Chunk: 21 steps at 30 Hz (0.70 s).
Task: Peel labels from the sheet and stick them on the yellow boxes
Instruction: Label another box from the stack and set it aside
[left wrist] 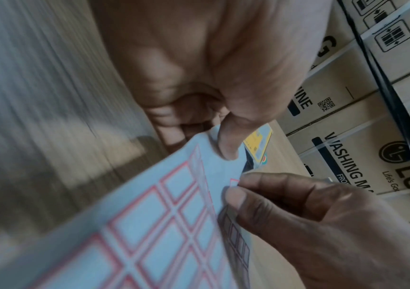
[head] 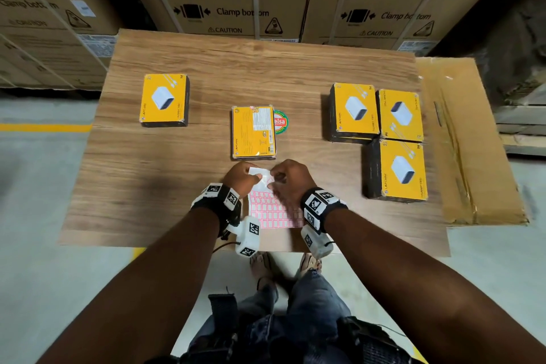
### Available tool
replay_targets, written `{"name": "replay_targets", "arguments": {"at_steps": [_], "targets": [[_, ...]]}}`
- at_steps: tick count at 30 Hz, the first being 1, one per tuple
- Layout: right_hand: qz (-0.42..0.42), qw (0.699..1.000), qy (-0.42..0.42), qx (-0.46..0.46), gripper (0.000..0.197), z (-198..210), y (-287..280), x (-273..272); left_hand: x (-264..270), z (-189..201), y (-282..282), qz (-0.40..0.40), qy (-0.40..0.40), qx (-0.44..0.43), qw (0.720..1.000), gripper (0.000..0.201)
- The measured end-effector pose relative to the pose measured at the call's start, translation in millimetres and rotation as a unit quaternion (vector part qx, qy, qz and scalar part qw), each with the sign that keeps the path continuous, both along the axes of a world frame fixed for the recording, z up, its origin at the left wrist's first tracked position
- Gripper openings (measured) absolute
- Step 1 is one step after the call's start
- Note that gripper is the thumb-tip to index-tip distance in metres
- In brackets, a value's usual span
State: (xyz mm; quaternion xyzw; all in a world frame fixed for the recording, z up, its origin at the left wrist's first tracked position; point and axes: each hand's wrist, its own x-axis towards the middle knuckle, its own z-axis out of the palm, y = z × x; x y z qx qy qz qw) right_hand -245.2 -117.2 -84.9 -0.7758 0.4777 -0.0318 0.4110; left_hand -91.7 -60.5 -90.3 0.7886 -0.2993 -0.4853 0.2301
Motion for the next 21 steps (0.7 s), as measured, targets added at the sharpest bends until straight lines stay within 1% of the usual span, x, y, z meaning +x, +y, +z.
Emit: {"name": "replay_targets", "arguments": {"at_steps": [3,4,5,6,7,9,10,12,14,15,17,21], "targets": [[-0.003,1.0,-0.015,-0.007,0.028,3.4,0.8,-0.2,1.1,-1.7,3.8,0.035,0.059,0.005,0.998,0.025],[-0.001,1.0,-0.019,-0.01,0.027,4.5,1.5,0.3,3.3,-9.2,5.0,0.039,0.075,0.006,0.996,0.033],[0.001,1.0,-0.024,-0.013,0.026,5.2,2.3,0.8,7.7,-27.2,5.2,0.049,0.092,0.006,0.995,0.039],[0.002,0.999,-0.03,-0.019,0.023,6.0,3.7,0.8,11.5,-42.0,6.0,0.063,0.108,0.008,0.992,0.04],[0.002,0.999,-0.037,-0.023,0.021,6.1,4.6,0.7,14.2,-52.3,6.4,0.081,0.121,0.004,0.989,0.037],[-0.003,0.999,-0.048,-0.025,0.016,7.2,6.4,0.3,19.4,-67.0,7.9,0.099,0.126,0.006,0.987,0.032],[-0.004,0.998,-0.05,-0.025,0.014,7.6,7.2,0.1,19.4,-62.3,9.1,0.095,0.125,0.005,0.987,0.032],[0.002,0.998,-0.048,-0.033,0.008,9.6,8.5,-0.1,13.5,-38.6,11.4,0.083,0.107,-0.005,0.991,0.029],[0.009,0.998,-0.052,-0.043,0.002,11.2,9.2,-0.5,6.1,-9.7,12.4,0.049,0.058,-0.018,0.997,0.022],[0.011,0.997,-0.055,-0.044,0.005,11.5,9.3,-0.7,3.2,-0.3,12.0,0.029,0.027,-0.025,0.999,0.02],[0.014,0.997,-0.061,-0.033,0.007,13.6,9.3,-1.6,0.3,4.7,11.7,0.003,-0.019,-0.03,0.999,0.021],[0.018,0.998,-0.056,-0.018,0.007,16.3,7.4,-5.1,-6.2,3.1,11.7,-0.007,-0.044,-0.04,0.998,0.023]]}}
